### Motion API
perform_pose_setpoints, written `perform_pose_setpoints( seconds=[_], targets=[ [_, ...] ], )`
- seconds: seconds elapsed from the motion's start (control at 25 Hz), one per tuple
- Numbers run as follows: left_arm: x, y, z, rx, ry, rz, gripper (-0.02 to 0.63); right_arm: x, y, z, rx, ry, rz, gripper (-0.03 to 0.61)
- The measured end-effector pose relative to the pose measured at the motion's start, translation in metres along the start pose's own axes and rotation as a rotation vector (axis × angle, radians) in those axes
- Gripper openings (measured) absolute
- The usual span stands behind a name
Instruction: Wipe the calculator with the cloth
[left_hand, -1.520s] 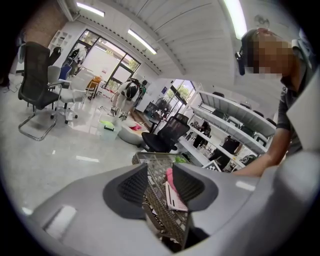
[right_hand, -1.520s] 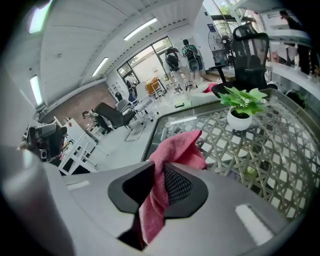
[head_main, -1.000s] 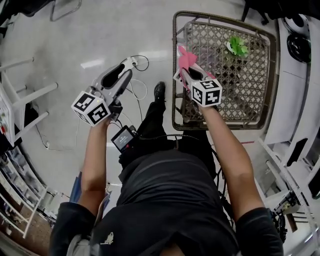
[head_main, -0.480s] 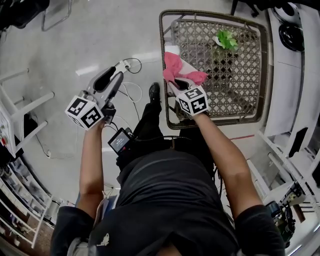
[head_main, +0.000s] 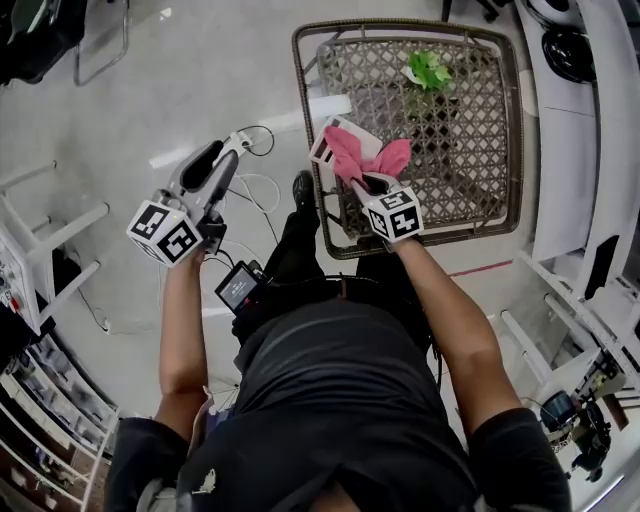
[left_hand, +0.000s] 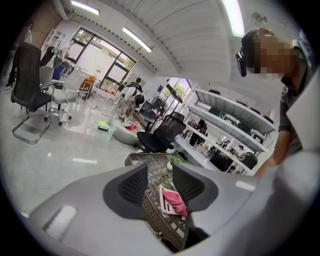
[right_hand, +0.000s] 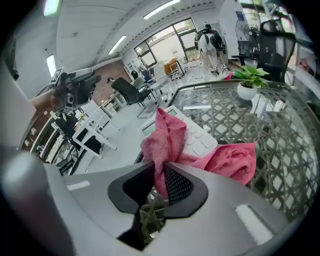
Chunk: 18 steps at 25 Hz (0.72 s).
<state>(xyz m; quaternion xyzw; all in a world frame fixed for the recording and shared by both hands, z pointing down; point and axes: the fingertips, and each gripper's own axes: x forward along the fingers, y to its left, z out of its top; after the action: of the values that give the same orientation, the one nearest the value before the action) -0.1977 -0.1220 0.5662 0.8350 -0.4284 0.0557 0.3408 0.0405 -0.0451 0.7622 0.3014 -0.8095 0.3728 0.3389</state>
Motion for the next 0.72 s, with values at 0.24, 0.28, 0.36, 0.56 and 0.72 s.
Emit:
perform_pose_setpoints(
  seconds=[0.24,0.28,0.36,0.56,0.72],
  targets=[
    [0.005,-0.015,0.005,0.034,-0.006,-0.029,0.163,-0.03,-0.047,-0.02,0.074,-0.011,-0.113,0.054],
    [0.007,-0.018,0.007,0.039,-0.003,-0.032,0.161,-0.036,-0.058,-0.022,0.092,-0.015,-0.14,0.054],
    [0.01,-0.023,0.011,0.048,0.0,-0.036,0.163,-0.05,-0.082,-0.024,0.138,-0.029,-0.203,0.054],
    [0.01,-0.032,0.021,0.076,0.0,-0.048,0.163,-0.088,-0.13,-0.018,0.243,-0.081,-0.332,0.057],
    [0.005,-0.041,0.03,0.097,-0.01,-0.06,0.163,-0.113,-0.137,-0.007,0.285,-0.11,-0.314,0.066]
  ],
)
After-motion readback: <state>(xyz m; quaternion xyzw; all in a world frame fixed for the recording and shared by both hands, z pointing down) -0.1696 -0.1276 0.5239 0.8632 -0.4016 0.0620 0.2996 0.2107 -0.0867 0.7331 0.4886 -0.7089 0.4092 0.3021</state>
